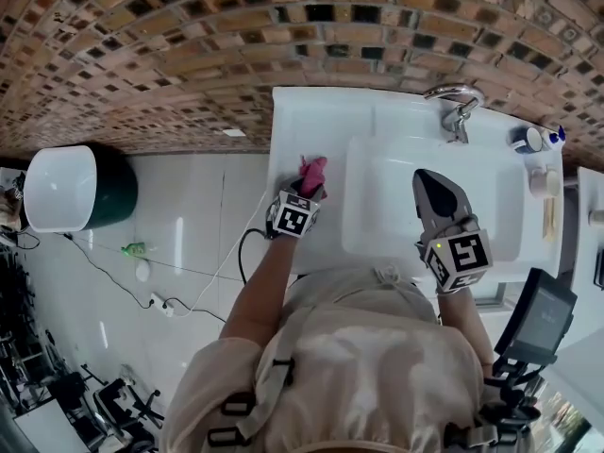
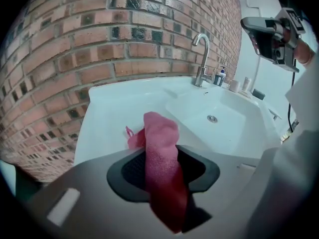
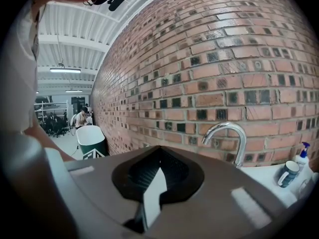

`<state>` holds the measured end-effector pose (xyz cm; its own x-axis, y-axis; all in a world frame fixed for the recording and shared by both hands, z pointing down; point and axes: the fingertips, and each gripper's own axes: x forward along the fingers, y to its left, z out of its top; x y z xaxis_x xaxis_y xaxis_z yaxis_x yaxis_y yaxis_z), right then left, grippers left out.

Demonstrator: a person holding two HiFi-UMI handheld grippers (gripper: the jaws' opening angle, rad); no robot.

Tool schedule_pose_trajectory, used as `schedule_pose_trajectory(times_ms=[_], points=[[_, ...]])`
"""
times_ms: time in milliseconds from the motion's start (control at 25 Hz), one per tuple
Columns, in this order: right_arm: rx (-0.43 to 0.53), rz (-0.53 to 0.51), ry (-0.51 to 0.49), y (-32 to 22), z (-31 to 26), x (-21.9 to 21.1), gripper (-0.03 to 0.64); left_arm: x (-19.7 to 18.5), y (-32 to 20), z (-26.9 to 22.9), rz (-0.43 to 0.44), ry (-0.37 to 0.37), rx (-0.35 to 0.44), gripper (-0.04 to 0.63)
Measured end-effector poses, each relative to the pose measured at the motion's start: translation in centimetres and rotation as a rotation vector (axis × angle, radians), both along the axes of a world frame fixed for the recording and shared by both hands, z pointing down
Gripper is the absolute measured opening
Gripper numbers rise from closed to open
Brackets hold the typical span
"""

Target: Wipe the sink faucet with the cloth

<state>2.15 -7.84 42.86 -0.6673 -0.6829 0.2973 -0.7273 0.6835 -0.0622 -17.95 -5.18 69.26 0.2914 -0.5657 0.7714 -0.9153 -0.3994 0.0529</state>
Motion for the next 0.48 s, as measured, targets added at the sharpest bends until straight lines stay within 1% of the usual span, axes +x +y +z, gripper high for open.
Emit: schedule_pose_trajectory(times_ms=[80, 160, 240, 360, 480], points=[[0.001, 0.007, -0.009, -0.1, 0.0, 0.2, -0.006, -0.2, -0.2, -0.5, -0.021, 0.026, -0.020, 0.132], [0.007, 0.022, -0.015, -0.3, 0.2, 0.8, -0.006, 0.0, -1.1, -1.8, -0.040, 0.058, -0.006, 0.129], [0.004, 0.040, -0.019, -0.6, 0.4, 1.6, -0.006, 1.3, -3.0, -4.5, -0.025, 0.082, 0.063, 0.127], [0.001, 0.060, -0.024, -0.9, 0.4, 2.7, -0.006, 4.9, -6.7, -10.7, 0.044, 0.124, 0.208, 0.126], [-0.011, 0.077, -0.041, -0.8, 0.0, 3.3, -0.006, 9.9, -9.8, -17.7, 0.118, 0.223, 0.308, 0.127]])
